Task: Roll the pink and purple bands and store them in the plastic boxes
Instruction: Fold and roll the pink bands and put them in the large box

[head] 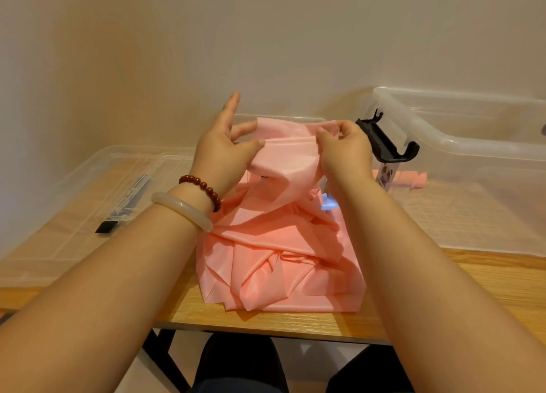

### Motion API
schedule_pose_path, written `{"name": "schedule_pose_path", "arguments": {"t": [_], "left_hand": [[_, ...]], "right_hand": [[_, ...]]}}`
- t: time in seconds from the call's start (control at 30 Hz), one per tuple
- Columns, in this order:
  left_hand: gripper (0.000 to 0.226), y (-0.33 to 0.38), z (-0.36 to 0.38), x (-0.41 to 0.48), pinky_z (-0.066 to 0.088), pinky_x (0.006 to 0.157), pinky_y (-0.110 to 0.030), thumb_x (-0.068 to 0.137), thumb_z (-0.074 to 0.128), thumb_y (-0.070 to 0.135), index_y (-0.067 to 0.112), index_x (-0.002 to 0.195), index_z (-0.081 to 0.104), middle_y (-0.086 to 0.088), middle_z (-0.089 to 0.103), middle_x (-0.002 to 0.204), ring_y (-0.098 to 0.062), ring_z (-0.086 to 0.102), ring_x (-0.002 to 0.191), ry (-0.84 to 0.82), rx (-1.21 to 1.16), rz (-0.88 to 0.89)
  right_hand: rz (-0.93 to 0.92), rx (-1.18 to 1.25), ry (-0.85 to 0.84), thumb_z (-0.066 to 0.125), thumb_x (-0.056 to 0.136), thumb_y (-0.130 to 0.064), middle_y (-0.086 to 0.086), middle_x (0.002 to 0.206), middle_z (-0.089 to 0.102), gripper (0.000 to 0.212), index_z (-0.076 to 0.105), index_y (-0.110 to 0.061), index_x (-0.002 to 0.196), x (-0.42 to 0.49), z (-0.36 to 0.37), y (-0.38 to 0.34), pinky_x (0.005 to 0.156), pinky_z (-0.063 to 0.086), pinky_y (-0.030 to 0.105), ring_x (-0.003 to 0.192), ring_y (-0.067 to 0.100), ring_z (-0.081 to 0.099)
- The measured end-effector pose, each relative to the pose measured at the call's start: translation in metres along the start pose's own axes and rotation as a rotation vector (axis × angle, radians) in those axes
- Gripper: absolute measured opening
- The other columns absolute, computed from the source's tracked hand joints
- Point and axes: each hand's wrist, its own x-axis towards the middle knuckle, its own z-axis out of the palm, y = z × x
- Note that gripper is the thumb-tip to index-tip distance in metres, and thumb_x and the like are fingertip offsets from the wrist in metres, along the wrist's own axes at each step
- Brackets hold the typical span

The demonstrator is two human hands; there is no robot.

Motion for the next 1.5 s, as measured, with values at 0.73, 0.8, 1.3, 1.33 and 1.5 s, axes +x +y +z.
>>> {"name": "schedule_pose_path", "arguments": {"t": [0.73, 0.8, 1.3, 1.33, 1.5], "left_hand": [[0.017, -0.024, 0.013, -0.008, 0.044, 0.064, -0.01, 0.089, 0.066, 0.032, 0.018, 0.098, 0.064, 0.012, 0.058, 0.082, 0.004, 0.054, 0.069, 0.13, 0.362, 0.033], [0.02, -0.031, 0.02, -0.016, 0.045, 0.062, -0.004, 0.087, 0.07, 0.029, 0.019, 0.1, 0.059, 0.015, 0.057, 0.085, 0.01, 0.054, 0.071, 0.054, 0.259, -0.059], [0.011, 0.008, 0.017, 0.001, 0.049, 0.063, -0.027, 0.094, 0.06, 0.025, 0.024, 0.084, 0.064, 0.009, 0.061, 0.073, -0.005, 0.055, 0.064, 0.247, -0.076, 0.037], [0.01, 0.011, 0.017, 0.005, 0.05, 0.065, -0.027, 0.094, 0.061, 0.024, 0.022, 0.085, 0.064, 0.008, 0.062, 0.075, -0.007, 0.057, 0.067, 0.266, -0.068, 0.044], [0.015, 0.015, 0.013, 0.02, 0.051, 0.069, -0.026, 0.091, 0.061, 0.024, 0.023, 0.077, 0.065, 0.01, 0.062, 0.073, -0.01, 0.059, 0.071, 0.278, 0.036, -0.048]], "right_hand": [[-0.139, -0.372, 0.163, 0.065, 0.09, -0.035, 0.004, 0.102, 0.047, 0.029, 0.044, -0.015, 0.094, -0.013, 0.007, 0.02, 0.084, 0.044, 0.042, 0.1, 0.03, 0.052], [-0.077, -0.377, 0.161, 0.069, 0.087, -0.039, 0.006, 0.109, 0.051, 0.036, 0.046, -0.015, 0.102, -0.022, 0.006, 0.032, 0.082, 0.042, 0.037, 0.104, 0.029, 0.052], [0.478, 0.55, -0.048, 0.058, 0.096, -0.025, 0.006, 0.073, 0.065, 0.02, 0.068, -0.01, 0.088, -0.006, 0.008, -0.008, 0.064, 0.052, 0.036, 0.067, 0.024, 0.06], [0.511, 0.583, -0.049, 0.055, 0.094, -0.02, 0.005, 0.069, 0.064, 0.019, 0.068, -0.01, 0.084, -0.002, 0.008, -0.012, 0.061, 0.05, 0.032, 0.063, 0.023, 0.059], [0.528, 0.564, 0.055, 0.045, 0.091, -0.006, 0.0, 0.05, 0.045, 0.029, 0.044, -0.012, 0.063, 0.006, 0.01, -0.025, 0.05, 0.038, 0.025, 0.044, 0.019, 0.042]]}}
